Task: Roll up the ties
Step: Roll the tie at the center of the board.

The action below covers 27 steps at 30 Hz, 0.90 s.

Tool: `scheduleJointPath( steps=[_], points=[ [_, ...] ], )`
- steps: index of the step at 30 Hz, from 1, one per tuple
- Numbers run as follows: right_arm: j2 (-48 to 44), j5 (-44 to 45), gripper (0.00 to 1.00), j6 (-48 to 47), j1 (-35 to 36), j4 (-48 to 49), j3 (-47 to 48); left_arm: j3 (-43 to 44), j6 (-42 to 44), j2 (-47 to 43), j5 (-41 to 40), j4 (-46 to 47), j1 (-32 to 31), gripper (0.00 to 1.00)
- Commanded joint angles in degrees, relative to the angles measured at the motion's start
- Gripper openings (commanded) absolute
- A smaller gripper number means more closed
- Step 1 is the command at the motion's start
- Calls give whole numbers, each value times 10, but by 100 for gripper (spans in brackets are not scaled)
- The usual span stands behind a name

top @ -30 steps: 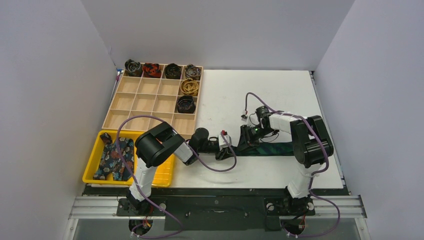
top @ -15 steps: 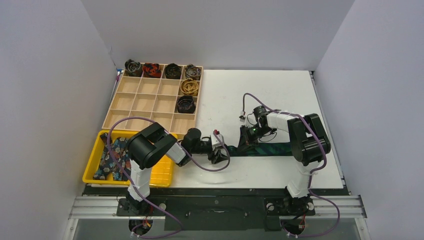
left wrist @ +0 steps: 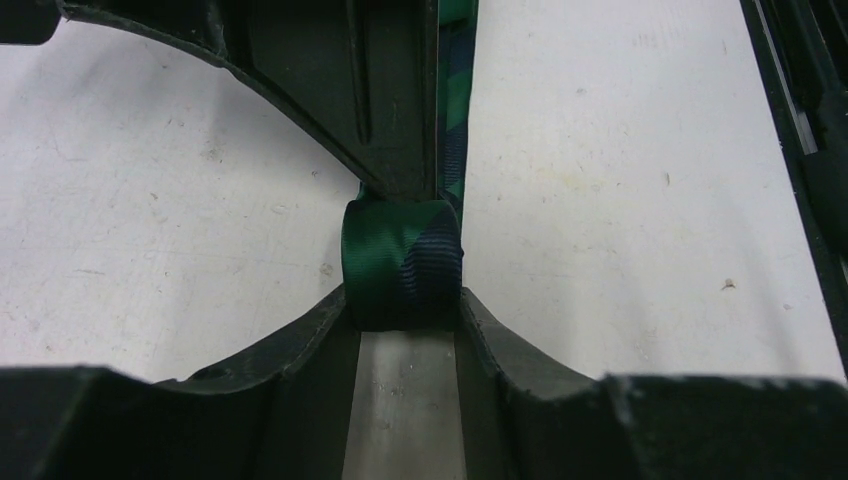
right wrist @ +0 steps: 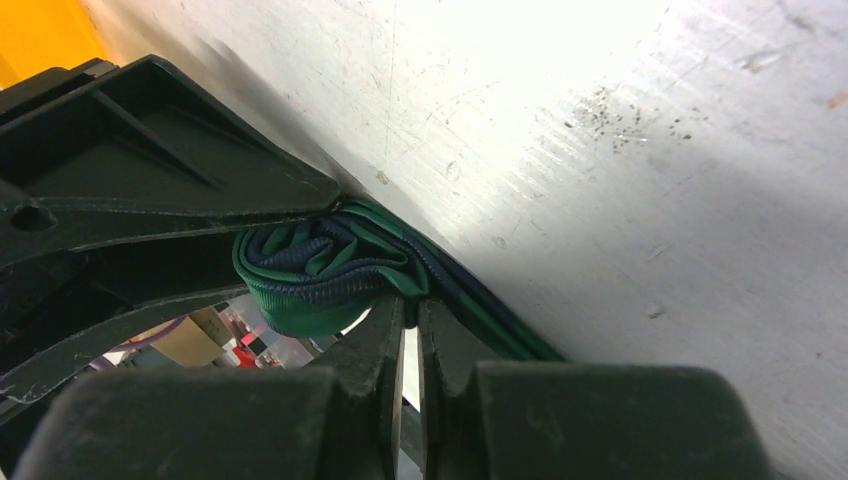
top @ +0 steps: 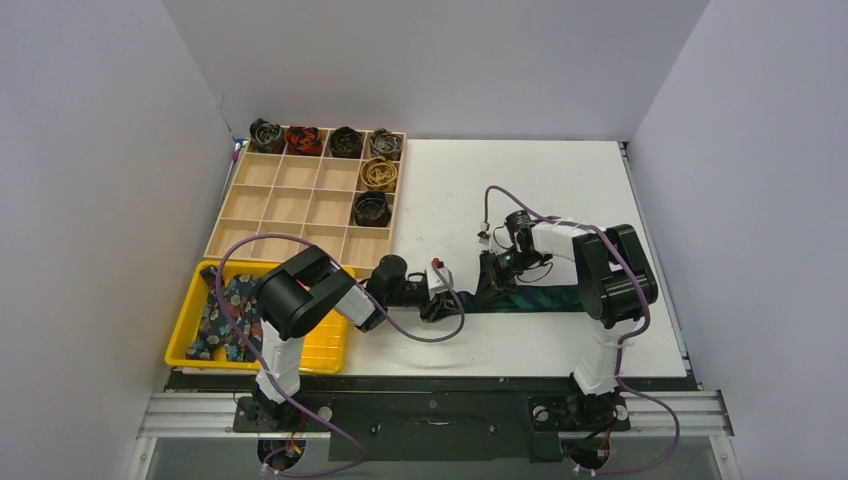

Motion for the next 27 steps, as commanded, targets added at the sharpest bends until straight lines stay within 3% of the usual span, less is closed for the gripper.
scheduleJointPath(
  steps=[1, 11, 18, 22, 27],
  points=[
    [36, 126, 0, -41, 6, 12, -7, 24, -15, -26, 24, 17, -14, 32],
    [37, 115, 0, -35, 32, 33, -6, 85, -36, 26, 7, 18, -34, 36],
    [40, 111, 0, -34, 36, 40, 3, 90, 9, 81, 18, -18, -31, 34],
    [40, 102, 0, -37, 37, 40, 2, 80, 46, 99, 6, -59, -28, 33],
    [18, 68, 0, -42, 37, 43, 6, 98, 107, 103, -42, -184, -28, 28]
  ],
)
